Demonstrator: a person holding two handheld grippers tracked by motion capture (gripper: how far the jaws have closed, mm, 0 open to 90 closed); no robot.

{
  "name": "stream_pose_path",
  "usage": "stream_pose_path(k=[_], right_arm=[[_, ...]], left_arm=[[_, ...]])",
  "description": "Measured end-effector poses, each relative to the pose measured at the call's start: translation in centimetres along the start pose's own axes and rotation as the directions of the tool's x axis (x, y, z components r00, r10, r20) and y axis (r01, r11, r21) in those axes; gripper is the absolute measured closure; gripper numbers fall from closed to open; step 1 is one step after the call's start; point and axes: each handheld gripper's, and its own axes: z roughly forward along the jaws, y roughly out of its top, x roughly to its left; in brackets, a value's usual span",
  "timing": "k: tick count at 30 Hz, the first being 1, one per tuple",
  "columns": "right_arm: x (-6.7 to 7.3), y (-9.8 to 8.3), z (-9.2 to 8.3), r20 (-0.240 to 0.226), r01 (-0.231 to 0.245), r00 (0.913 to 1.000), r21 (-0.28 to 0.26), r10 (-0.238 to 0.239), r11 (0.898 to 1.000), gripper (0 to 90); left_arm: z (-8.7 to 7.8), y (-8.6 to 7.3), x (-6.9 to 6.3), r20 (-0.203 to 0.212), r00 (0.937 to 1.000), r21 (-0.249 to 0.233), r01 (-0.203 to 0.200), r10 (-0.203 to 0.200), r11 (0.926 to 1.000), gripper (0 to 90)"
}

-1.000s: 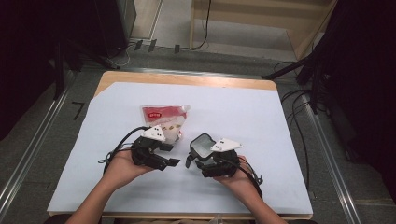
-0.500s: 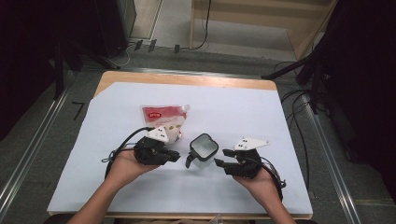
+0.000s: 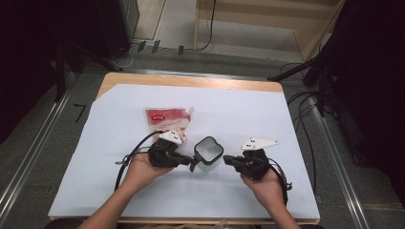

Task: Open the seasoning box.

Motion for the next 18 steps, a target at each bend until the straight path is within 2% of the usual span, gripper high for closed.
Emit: stream_pose_path(k=[2,3,4,7,12,15,18], right_arm=[[-0.01,0.14,0.16,-0.009,-0.027,0.9996,0.003,0.027,1.0,90.0],[-0.02,0.23,0.3,-0.011,-0.024,0.9997,0.007,0.024,1.0,90.0],[0.06,0.41,0.54,-0.008,-0.008,0.9999,0.014,0.008,1.0,90.0],[-0.01,0.59,0.64,-0.007,0.0,1.0,0.001,0.0,1.0,90.0],[-0.15,0.72,0.65,0.0,-0.006,1.0,0.0,0.006,1.0,90.0],[-0.23,0.7,0.65,0.003,-0.003,1.0,-0.001,0.003,1.0,90.0],[-0.23,0.71,0.65,0.007,-0.001,1.0,-0.002,0.001,1.0,90.0]], left_arm=[[0.08,0.03,0.09,0.004,0.9999,0.003,0.013,-0.013,0.9999,90.0],[0.14,0.05,0.11,0.006,0.9997,-0.001,0.023,-0.023,0.9997,90.0],[0.17,0.06,0.1,0.006,0.9998,-0.003,0.02,-0.02,0.9998,90.0],[0.32,0.17,-0.14,-0.001,1.0,-0.004,0.004,-0.004,1.0,90.0],[0.63,0.14,-0.17,0.01,0.9998,-0.005,0.017,-0.017,0.9998,90.0],[0.78,0.34,-0.37,-0.011,0.9999,-0.009,0.002,-0.003,1.0,90.0],[0.86,0.42,-0.57,-0.019,0.9998,-0.015,0.005,-0.005,0.9999,90.0]])
